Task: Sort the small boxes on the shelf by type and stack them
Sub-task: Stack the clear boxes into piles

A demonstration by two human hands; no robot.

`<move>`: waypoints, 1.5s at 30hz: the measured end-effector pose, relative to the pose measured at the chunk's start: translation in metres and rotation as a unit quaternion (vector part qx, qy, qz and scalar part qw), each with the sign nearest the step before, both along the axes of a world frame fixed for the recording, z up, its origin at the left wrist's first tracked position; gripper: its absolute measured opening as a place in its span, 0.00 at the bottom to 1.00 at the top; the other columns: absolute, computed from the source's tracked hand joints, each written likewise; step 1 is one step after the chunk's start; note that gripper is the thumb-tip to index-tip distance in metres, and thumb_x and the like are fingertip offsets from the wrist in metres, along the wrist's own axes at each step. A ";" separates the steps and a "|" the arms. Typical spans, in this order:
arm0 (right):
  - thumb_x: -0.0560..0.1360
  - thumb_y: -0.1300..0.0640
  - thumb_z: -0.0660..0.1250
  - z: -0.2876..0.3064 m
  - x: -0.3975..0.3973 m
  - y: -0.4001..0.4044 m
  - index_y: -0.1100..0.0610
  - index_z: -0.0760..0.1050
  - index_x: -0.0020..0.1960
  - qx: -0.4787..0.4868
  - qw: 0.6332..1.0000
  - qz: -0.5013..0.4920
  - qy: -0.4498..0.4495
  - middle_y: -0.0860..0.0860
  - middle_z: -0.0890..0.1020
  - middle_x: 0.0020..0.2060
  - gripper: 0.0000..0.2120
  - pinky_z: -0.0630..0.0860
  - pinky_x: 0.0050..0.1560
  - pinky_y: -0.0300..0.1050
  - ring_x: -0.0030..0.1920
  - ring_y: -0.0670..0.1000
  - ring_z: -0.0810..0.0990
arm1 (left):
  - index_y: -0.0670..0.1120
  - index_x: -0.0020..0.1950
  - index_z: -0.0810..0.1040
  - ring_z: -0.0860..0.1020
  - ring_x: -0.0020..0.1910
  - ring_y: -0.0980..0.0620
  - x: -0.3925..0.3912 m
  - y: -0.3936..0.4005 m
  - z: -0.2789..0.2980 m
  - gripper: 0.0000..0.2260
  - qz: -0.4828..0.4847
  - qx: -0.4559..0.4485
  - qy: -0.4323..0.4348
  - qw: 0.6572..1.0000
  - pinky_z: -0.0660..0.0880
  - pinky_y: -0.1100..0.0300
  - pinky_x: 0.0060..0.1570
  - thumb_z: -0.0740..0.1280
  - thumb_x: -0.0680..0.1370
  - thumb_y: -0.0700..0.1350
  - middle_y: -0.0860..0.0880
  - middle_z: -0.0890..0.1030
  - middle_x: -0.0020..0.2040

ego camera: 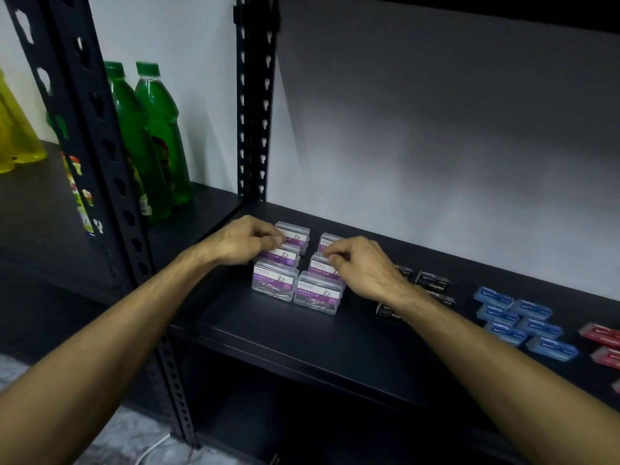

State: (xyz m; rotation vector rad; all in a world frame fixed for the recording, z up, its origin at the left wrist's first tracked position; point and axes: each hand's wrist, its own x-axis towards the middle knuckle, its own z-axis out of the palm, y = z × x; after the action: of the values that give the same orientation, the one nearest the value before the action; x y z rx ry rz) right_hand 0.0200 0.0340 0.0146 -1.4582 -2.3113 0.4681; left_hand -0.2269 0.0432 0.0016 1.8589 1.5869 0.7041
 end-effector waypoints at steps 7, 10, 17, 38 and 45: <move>0.82 0.57 0.61 -0.005 -0.004 0.003 0.54 0.79 0.64 -0.007 1.000 0.005 0.014 0.49 0.80 0.64 0.13 0.68 0.58 0.35 0.63 0.47 0.77 | 0.53 0.60 0.82 0.82 0.49 0.61 0.009 0.001 0.000 0.10 -0.035 -0.004 -0.002 0.999 0.76 0.62 0.51 0.66 0.80 0.51 0.58 0.84 0.51; 0.82 0.57 0.62 -0.005 -0.004 0.003 0.54 0.79 0.64 -0.012 1.000 0.006 0.016 0.49 0.80 0.64 0.13 0.69 0.59 0.35 0.63 0.47 0.77 | 0.53 0.59 0.83 0.82 0.49 0.60 0.009 0.000 -0.001 0.10 -0.042 -0.003 -0.004 0.999 0.75 0.64 0.49 0.65 0.81 0.50 0.57 0.84 0.50; 0.82 0.57 0.62 -0.002 -0.005 -0.008 0.54 0.79 0.64 -0.010 0.999 0.029 0.012 0.48 0.80 0.63 0.13 0.66 0.58 0.33 0.64 0.46 0.76 | 0.53 0.57 0.83 0.83 0.50 0.58 0.001 -0.006 0.000 0.09 -0.056 -0.007 0.000 0.998 0.78 0.58 0.54 0.64 0.82 0.47 0.55 0.86 0.50; 0.70 0.48 0.76 -0.009 0.006 -0.018 0.50 0.65 0.75 -0.007 0.996 0.061 -0.067 0.49 0.72 0.71 0.37 0.70 0.67 0.45 0.68 0.49 0.73 | 0.53 0.63 0.75 0.83 0.50 0.53 -0.004 -0.019 -0.006 0.26 -0.125 -0.047 0.012 0.991 0.79 0.49 0.56 0.80 0.68 0.48 0.52 0.85 0.52; 0.70 0.49 0.76 -0.009 0.012 -0.013 0.51 0.66 0.75 -0.010 0.996 0.065 -0.068 0.50 0.73 0.70 0.37 0.71 0.64 0.43 0.66 0.50 0.75 | 0.52 0.60 0.77 0.83 0.47 0.55 0.008 -0.014 -0.002 0.22 -0.143 -0.032 0.017 0.989 0.80 0.57 0.51 0.79 0.70 0.44 0.53 0.85 0.50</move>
State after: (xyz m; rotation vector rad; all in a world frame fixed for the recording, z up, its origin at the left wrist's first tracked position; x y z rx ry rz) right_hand 0.0321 0.0209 0.0053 -1.3930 -2.5269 0.4408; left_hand -0.2184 0.0288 -0.0006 2.0046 1.3094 0.4902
